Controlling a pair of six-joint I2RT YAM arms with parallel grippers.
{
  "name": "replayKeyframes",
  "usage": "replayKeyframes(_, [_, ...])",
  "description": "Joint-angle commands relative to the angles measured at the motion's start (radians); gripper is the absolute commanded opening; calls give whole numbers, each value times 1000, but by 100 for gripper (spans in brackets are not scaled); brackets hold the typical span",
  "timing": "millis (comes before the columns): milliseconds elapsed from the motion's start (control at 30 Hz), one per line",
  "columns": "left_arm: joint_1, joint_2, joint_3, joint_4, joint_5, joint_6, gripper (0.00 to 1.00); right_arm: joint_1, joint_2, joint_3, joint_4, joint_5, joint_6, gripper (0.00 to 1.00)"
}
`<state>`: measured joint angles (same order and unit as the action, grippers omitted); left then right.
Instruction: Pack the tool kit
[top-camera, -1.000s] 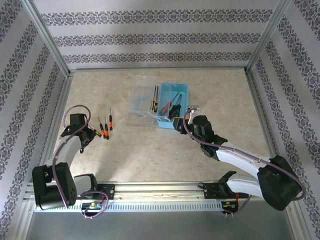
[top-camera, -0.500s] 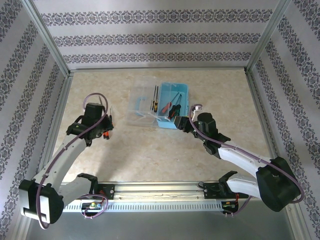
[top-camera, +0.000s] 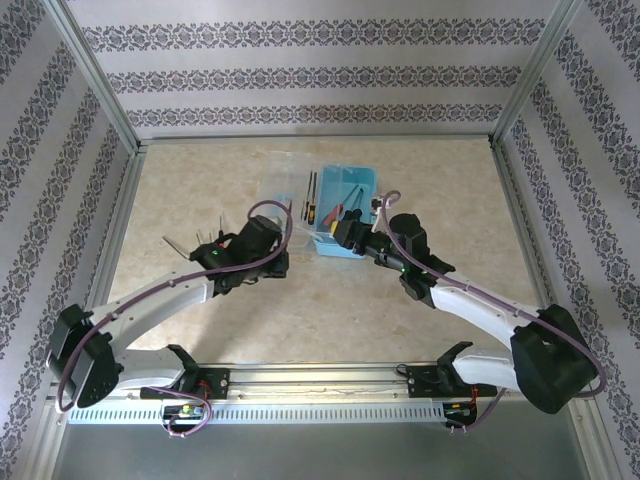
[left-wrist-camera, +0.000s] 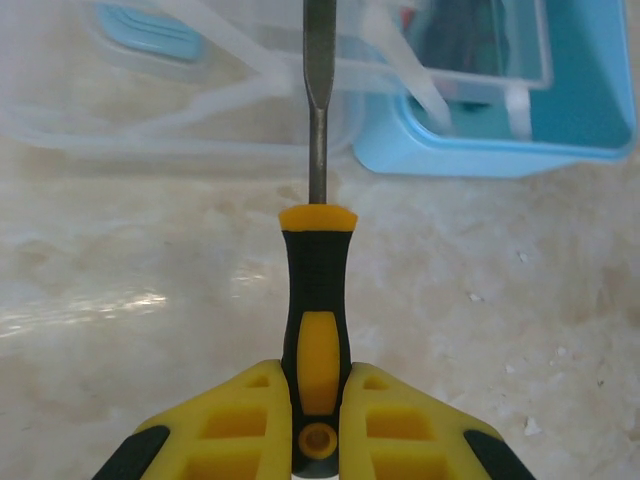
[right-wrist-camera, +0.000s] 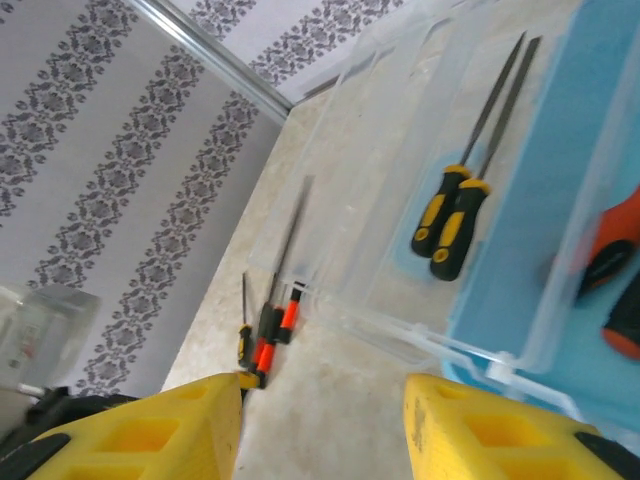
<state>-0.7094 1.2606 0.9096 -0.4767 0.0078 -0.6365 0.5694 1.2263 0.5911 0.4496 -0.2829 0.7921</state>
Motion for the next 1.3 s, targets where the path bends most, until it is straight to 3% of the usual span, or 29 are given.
replayKeyframes(0, [-38, 16, 18, 118, 7, -22, 6, 28, 50, 30, 71, -16, 86, 48])
replayKeyframes(333, [-111, 95, 43, 180, 29, -32, 6, 55, 239, 56, 253, -90, 212, 46])
replayKeyframes(900, [-119, 71, -1, 214, 48, -44, 7, 72, 289, 76, 266, -62, 214, 12])
replayKeyframes(1033, [-119, 69, -2, 213, 49, -42, 7, 73, 289, 78, 255, -64, 206, 13])
replayKeyframes(1167, [-119, 63, -1, 210, 42, -39, 7, 73, 297, 79, 255, -63, 209, 31])
replayKeyframes(1267, [-119, 54, 0, 207, 40, -38, 7, 70, 299, 76, 251, -55, 206, 34])
